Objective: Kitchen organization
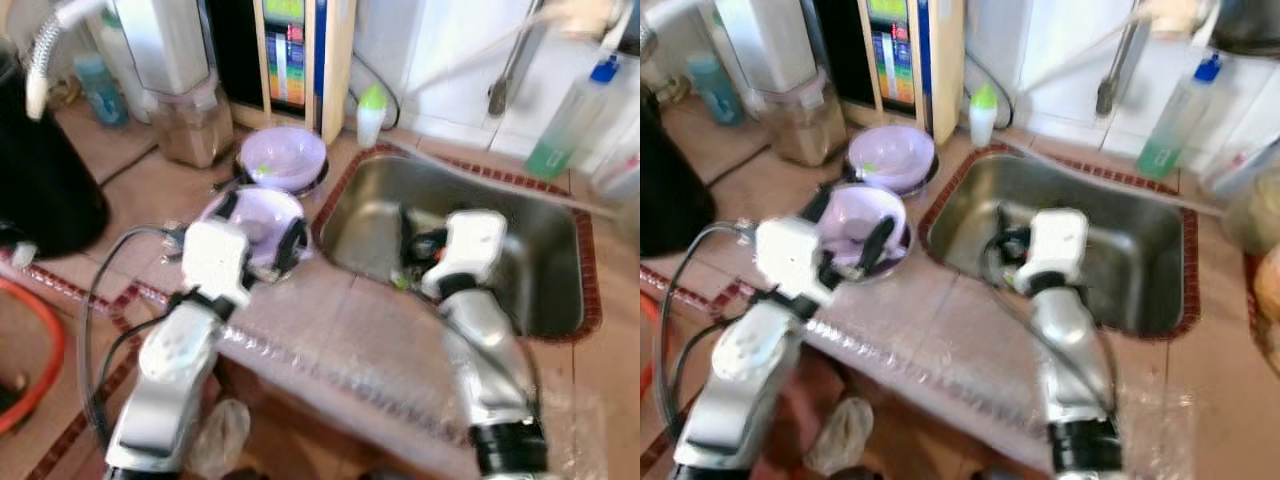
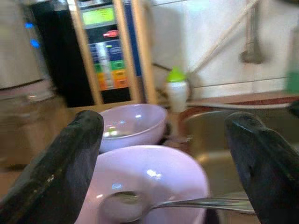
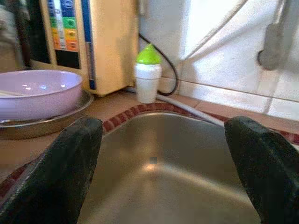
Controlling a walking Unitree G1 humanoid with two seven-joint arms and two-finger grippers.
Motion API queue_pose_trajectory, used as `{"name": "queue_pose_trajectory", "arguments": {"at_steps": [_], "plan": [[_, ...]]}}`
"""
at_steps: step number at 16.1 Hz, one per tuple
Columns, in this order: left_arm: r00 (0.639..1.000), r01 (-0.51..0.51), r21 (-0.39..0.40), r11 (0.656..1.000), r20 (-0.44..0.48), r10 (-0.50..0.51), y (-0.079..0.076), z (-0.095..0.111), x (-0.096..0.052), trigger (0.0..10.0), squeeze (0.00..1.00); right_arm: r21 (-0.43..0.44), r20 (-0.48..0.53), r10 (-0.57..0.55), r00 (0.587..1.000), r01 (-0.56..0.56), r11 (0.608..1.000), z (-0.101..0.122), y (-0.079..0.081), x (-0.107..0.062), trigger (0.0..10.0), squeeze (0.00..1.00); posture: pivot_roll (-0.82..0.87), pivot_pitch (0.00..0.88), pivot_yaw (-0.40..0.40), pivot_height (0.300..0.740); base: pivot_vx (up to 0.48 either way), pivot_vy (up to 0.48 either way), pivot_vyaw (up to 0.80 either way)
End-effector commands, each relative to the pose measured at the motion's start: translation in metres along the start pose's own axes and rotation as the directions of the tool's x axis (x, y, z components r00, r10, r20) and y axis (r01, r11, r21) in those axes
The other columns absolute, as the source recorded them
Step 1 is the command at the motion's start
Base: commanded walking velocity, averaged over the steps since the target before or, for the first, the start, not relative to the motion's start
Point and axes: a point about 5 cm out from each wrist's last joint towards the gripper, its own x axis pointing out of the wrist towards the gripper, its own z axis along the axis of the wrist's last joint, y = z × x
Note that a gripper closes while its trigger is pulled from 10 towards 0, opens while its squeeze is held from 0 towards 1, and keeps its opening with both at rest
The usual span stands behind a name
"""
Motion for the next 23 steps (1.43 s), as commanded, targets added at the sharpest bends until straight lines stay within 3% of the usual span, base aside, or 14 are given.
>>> {"name": "queue_pose_trajectory", "arguments": {"at_steps": [1, 5, 10, 11, 14, 16, 18, 23], "plan": [[1.0, -0.004, 0.019, 1.0, 0.022, 0.004, -0.001, 0.003, -0.004, 10.0, 0.0, -0.017, -0.002, -0.012, 1.0, 0.012, 1.0, 0.0, -0.008, -0.001, 10.0, 0.0, 0.01, 0.0, 0.03, 0.74, 0.0, 0.0, 0.0], [0.999, -0.031, 0.054, 0.998, 0.011, 0.03, 0.003, 0.0, -0.012, 10.0, 0.0, -0.017, -0.008, -0.005, 1.0, 0.005, 1.0, -0.001, -0.007, -0.001, 10.0, 0.0, 0.01, 0.0, 0.024, 0.74, 0.0, 0.0, 0.0], [0.994, -0.108, 0.125, 0.986, -0.004, 0.11, 0.017, -0.004, -0.033, 10.0, 0.0, -0.022, -0.018, 0.008, 1.0, -0.009, 1.0, -0.003, -0.006, -0.003, 10.0, 0.0, 0.02, 0.006, 0.017, 0.74, 0.0, 0.0, 0.0], [0.994, -0.098, 0.109, 0.989, -0.03, 0.101, 0.016, -0.009, -0.036, 10.0, 0.0, -0.013, -0.021, 0.021, 1.0, -0.021, 1.0, -0.004, -0.005, -0.004, 10.0, 0.0, 0.02, 0.008, 0.013, 0.74, 0.0, 0.0, 0.0], [0.997, 0.06, 0.03, 0.998, -0.04, -0.059, -0.001, -0.017, -0.028, 10.0, 0.0, -0.013, -0.026, 0.033, 0.999, -0.033, 0.999, -0.004, -0.004, -0.003, 10.0, 0.0, 0.02, 0.008, 0.01, 0.74, 0.0, 0.0, 0.0], [0.993, 0.112, 0.002, 0.994, -0.042, -0.112, -0.009, -0.018, -0.022, 10.0, 0.0, -0.016, -0.03, 0.038, 0.999, -0.039, 0.999, -0.004, -0.004, -0.004, 10.0, 0.0, 0.01, 0.008, 0.01, 0.74, 0.0, 0.0, 0.0], [0.975, 0.219, 0.0, 0.976, -0.032, -0.218, -0.016, -0.016, -0.018, 10.0, 0.0, -0.039, -0.051, 0.033, 0.998, -0.035, 0.999, -0.008, -0.009, -0.009, 10.0, 0.0, -0.01, 0.014, 0.02, 0.74, 0.0, 0.0, 0.0], [0.945, 0.325, 0.029, 0.945, -0.046, -0.323, -0.018, -0.015, -0.019, 10.0, 0.0, -0.042, -0.065, 0.025, 0.998, -0.027, 0.999, -0.012, -0.009, -0.013, 10.0, 0.0, -0.02, 0.018, 0.031, 0.74, 0.0, 0.0, 0.0]]}}
